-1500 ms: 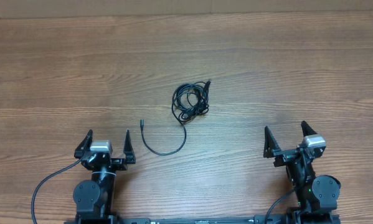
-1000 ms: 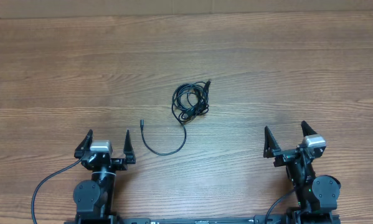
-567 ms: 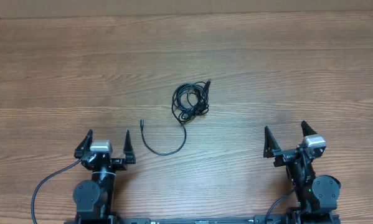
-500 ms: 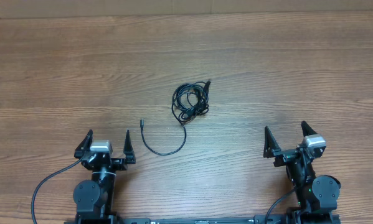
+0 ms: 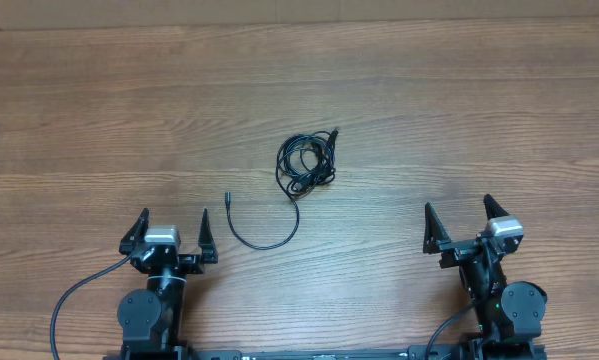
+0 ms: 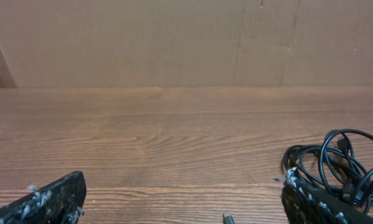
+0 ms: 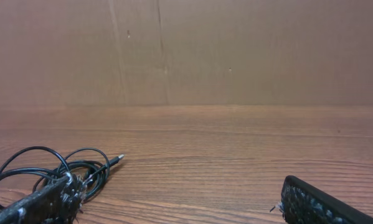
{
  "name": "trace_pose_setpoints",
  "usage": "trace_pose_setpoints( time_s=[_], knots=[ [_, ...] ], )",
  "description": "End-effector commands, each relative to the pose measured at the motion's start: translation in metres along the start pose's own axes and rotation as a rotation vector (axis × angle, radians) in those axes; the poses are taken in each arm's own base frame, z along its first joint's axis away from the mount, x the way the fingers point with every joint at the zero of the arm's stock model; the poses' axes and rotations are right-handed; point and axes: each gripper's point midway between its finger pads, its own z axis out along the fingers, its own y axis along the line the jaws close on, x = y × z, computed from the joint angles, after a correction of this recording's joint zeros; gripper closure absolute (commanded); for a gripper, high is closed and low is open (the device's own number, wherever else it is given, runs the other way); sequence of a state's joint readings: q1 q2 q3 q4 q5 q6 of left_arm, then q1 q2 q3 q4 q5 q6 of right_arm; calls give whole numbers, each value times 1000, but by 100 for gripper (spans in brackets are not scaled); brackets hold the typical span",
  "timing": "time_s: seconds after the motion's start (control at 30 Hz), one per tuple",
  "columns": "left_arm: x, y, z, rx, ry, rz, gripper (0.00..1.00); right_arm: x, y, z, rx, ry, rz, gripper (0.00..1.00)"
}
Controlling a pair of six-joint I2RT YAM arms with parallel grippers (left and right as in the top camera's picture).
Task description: Untangle cables
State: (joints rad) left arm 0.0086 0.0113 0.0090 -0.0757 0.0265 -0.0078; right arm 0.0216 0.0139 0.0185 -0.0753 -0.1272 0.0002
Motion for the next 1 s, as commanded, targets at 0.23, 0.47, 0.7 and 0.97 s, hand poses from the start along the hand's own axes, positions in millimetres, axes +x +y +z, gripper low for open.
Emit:
trace_pose_setpoints(
  time_s=[0.23,0.47,0.7,0.97],
  knots=[
    [1,0,0,3,-2,-7,0,2,2,0,-9,-1,-1,0],
    [1,-3,0,18,0,-113,0,1,2,0,-10,-6,-2,0],
    [1,-3,-1,17,13,-113,0,2,-7,0,42,-5,85,0],
    [4,-1,-9,1,125,-117,0,-3,-14,-5,95,45,118,0]
  ],
)
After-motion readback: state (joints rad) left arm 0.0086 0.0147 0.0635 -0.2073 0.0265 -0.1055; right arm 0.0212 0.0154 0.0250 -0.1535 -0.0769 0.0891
